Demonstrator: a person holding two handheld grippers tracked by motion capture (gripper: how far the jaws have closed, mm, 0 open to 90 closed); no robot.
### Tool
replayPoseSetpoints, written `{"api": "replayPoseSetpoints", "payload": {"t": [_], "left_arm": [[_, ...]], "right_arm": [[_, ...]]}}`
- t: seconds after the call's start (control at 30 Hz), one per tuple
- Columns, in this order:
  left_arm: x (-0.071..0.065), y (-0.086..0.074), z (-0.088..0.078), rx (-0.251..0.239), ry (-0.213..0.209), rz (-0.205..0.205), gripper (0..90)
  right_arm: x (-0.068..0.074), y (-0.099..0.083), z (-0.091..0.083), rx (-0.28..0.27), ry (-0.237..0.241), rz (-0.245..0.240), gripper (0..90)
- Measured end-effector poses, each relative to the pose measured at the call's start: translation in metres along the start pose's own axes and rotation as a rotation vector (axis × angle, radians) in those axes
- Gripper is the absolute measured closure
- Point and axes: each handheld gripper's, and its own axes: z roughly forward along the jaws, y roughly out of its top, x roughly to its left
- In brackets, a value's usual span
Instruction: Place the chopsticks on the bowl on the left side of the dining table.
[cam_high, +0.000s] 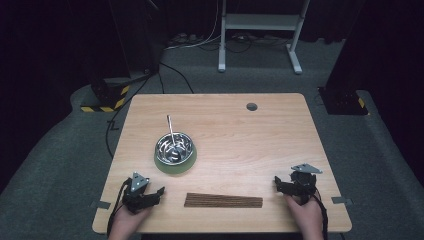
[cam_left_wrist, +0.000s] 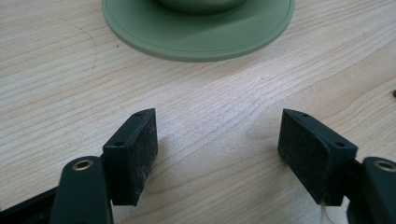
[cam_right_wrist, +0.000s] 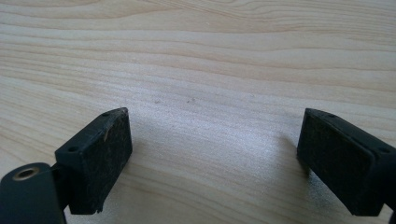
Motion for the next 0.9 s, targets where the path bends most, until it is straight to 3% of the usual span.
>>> {"api": "replayPoseSetpoints", "payload": {"t": [0.43,0.57,0.9], "left_arm": [[-0.0008,-0.0001,-0.0001,0.001,0.004,-0.006,28.5],[-0.0016,-0.0003,-0.0002,0.0,0.011,-0.008,28.1],[-0.0023,0.0019,-0.0012,0.022,-0.019,0.017,28.8]], "right_arm": [[0.0005,0.0005,-0.0009,0.012,-0.001,0.002,9.7],[0.0014,-0.0002,0.0001,-0.006,-0.015,-0.002,9.8],[0.0019,-0.0003,0.0003,-0.008,-0.011,-0.01,9.9]]}}
